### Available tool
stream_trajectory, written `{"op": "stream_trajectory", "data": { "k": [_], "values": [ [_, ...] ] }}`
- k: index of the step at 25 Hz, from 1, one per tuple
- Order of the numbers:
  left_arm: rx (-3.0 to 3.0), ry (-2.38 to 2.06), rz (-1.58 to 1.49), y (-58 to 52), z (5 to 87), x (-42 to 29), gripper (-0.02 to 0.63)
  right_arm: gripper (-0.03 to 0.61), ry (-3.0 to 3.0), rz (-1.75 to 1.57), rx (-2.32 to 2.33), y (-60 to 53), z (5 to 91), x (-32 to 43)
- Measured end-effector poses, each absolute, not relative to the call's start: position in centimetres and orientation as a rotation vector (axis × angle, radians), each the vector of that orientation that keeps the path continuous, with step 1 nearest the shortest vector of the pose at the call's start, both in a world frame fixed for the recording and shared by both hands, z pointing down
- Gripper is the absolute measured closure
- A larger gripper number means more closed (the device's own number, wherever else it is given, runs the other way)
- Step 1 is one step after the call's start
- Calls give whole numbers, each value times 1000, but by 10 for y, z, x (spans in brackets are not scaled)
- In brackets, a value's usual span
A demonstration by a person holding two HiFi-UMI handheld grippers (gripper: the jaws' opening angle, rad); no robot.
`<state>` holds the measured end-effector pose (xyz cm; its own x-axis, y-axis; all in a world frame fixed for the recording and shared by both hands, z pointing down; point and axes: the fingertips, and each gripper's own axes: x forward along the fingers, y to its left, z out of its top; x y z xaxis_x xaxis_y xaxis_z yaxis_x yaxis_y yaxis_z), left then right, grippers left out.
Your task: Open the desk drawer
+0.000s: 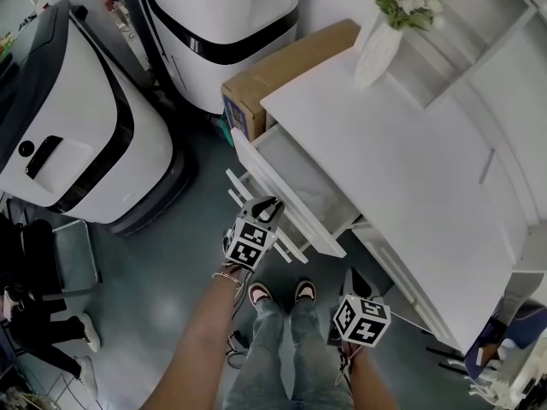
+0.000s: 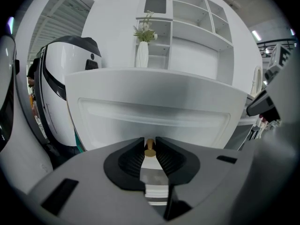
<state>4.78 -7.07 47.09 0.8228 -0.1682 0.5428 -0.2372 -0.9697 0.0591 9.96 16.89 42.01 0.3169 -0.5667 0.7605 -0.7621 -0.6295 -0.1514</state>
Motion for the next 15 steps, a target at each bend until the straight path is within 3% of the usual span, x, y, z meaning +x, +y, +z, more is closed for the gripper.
{"op": "stream_trajectory", "data": {
  "k": [15],
  "values": [
    [2852, -382, 823, -68, 471, 25, 526, 572, -1264, 1183, 2304, 161, 419, 84]
  ]
}}
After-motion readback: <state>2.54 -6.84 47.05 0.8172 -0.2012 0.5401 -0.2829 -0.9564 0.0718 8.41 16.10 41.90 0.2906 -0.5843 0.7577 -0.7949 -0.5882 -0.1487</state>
